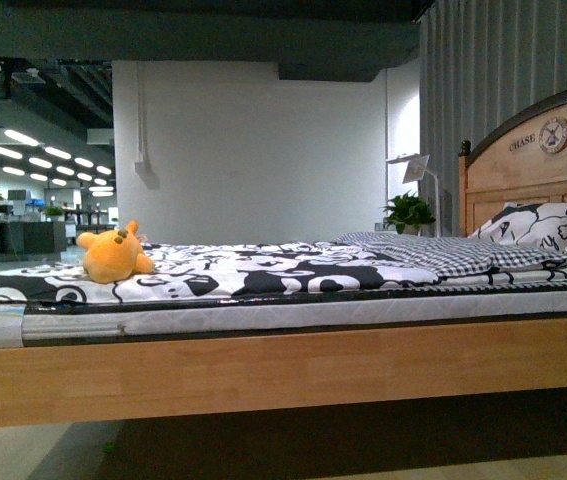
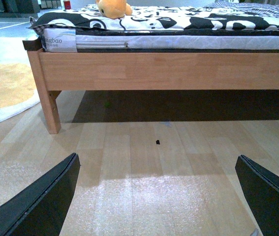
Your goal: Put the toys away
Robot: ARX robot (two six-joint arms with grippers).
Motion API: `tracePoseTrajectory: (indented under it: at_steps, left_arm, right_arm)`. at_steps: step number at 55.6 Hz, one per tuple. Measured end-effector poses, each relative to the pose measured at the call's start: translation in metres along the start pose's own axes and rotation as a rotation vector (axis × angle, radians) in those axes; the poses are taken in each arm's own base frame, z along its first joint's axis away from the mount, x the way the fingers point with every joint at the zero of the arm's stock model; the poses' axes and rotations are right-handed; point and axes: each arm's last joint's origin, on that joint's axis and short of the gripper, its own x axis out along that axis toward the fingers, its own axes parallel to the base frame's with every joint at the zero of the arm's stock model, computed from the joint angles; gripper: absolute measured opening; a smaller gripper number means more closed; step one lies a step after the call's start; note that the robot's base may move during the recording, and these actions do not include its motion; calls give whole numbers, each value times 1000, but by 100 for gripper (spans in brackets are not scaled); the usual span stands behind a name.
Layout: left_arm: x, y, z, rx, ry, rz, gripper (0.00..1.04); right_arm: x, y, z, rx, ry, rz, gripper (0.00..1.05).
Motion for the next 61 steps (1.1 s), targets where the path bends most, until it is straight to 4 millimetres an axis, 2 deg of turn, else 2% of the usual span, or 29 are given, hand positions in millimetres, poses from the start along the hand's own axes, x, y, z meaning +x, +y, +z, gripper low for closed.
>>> tracePoseTrajectory:
  at_steps: [61]
  left_arm:
    - [0, 0, 0, 0, 0, 0, 98]
  right_arm:
    - [0, 0, 0, 0, 0, 0, 98]
